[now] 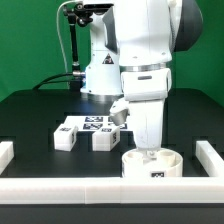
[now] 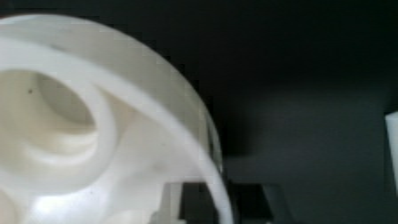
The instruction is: Assemble stool
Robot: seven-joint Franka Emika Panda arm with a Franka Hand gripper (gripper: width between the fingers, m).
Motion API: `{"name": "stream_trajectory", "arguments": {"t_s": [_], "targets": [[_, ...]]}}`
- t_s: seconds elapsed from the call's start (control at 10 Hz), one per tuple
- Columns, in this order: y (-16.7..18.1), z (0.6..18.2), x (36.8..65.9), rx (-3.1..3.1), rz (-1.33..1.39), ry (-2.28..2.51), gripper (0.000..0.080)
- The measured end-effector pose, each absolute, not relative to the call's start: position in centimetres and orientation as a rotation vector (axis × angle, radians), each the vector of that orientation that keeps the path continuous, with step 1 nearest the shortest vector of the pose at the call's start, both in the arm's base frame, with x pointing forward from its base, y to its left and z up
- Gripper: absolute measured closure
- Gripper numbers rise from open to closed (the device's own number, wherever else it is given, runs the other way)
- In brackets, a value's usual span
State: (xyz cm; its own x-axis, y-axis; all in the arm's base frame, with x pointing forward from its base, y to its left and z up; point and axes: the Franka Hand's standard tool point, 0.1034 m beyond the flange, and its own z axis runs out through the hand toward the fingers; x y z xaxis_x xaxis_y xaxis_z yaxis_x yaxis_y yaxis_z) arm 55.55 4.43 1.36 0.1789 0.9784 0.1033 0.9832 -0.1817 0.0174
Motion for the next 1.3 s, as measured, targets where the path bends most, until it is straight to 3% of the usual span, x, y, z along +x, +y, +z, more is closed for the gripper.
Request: {"name": "stream_trajectory", "arguments": {"t_s": [0.3,0.9,1.3], "targets": [[4.4,1.4,55.6,-2.377,-0.14,-1.966,0.077],[9.0,1.3,57.7,-2.363,-0.171,-1.962,0.077],[9.0,1.3,57.6,-2.361,-0.165,-1.959,0.077]]}}
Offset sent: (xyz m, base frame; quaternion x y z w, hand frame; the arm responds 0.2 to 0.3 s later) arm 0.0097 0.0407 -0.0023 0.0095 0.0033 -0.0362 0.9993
